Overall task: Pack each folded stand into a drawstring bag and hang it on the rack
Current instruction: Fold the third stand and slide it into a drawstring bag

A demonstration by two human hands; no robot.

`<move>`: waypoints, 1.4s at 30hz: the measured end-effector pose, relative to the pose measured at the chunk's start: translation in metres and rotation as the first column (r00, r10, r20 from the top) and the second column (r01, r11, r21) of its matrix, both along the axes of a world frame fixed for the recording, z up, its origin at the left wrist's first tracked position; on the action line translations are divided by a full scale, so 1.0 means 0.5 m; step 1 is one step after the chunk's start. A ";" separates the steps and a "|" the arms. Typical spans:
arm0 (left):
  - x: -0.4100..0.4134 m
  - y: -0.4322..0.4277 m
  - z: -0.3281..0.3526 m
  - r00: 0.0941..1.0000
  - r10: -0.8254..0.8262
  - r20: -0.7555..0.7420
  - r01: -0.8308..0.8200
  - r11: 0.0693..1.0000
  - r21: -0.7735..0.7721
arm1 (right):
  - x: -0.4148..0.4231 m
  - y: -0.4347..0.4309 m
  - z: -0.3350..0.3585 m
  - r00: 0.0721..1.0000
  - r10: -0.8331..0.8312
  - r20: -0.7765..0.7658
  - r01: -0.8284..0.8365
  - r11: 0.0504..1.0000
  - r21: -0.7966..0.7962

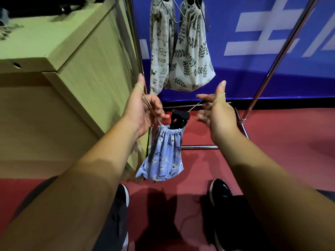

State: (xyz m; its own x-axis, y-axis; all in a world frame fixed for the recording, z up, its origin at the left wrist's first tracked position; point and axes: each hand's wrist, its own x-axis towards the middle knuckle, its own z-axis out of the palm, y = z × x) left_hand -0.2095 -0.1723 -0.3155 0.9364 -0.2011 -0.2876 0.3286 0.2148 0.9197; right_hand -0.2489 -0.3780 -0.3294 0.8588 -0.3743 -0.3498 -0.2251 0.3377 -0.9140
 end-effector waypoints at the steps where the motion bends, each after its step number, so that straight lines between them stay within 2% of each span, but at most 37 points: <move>1: -0.002 -0.002 -0.001 1.000 -0.016 -0.006 0.016 1.000 0.003 | -0.001 -0.001 -0.001 1.000 -0.019 -0.005 0.019 0.998 -0.054; 3: -0.005 -0.006 0.000 0.999 -0.042 0.017 0.041 0.998 0.046 | -0.002 -0.002 -0.004 0.999 -0.042 0.003 0.042 0.995 -0.092; 5: -0.004 -0.010 0.000 0.998 -0.053 0.025 0.051 0.995 0.083 | -0.001 0.001 -0.008 0.999 -0.031 0.034 0.029 0.997 0.075; 7: -0.001 -0.012 -0.003 0.998 -0.053 0.020 0.050 0.988 0.146 | 0.002 0.007 -0.006 0.997 -0.042 0.061 0.022 0.957 0.289; 10: 0.001 -0.006 -0.006 1.000 -0.014 -0.020 0.018 0.984 0.176 | 0.004 0.012 -0.002 0.995 -0.099 -0.012 0.096 0.922 0.376; 12: 0.002 0.003 -0.004 1.000 0.028 0.010 -0.030 0.978 0.204 | 0.001 0.008 -0.005 0.990 -0.122 -0.071 0.140 0.908 0.395; 15: 0.001 0.014 0.005 0.994 0.060 0.091 -0.080 0.971 0.227 | -0.001 -0.002 -0.009 0.984 -0.143 -0.103 0.170 0.922 0.347; 17: 0.000 0.019 0.012 0.991 0.076 0.110 -0.098 0.974 0.205 | 0.001 -0.004 -0.007 0.984 -0.147 -0.100 0.170 0.945 0.278; 23: 0.003 0.035 0.021 0.964 0.098 0.247 -0.168 0.945 0.282 | -0.002 -0.011 0.002 0.985 -0.162 -0.064 0.165 0.986 0.039; 26: 0.008 0.042 0.008 0.959 0.101 0.263 -0.188 0.926 0.328 | -0.001 -0.001 0.007 0.992 -0.128 -0.019 0.126 0.987 -0.102; 28: 0.009 0.045 0.000 0.973 0.083 0.215 -0.156 0.924 0.349 | 0.000 0.005 0.005 0.997 -0.077 0.002 0.077 0.989 -0.126; 32: 0.005 0.055 0.006 0.991 -0.028 0.130 -0.003 0.972 0.234 | 0.003 0.008 0.000 1.000 0.030 0.004 -0.030 0.999 -0.020; 37: -0.013 0.024 -0.010 0.987 -0.118 0.106 0.125 0.990 -0.063 | 0.018 0.033 -0.017 0.979 0.202 0.005 -0.199 0.964 0.174; 39: -0.018 0.009 -0.018 0.985 -0.147 0.093 0.152 0.987 -0.048 | 0.018 0.043 -0.019 0.967 0.256 -0.014 -0.248 0.947 0.202; 42: -0.016 0.003 -0.018 0.975 -0.211 0.070 0.207 0.976 0.063 | 0.017 0.052 -0.016 0.966 0.252 -0.051 -0.236 0.947 0.219</move>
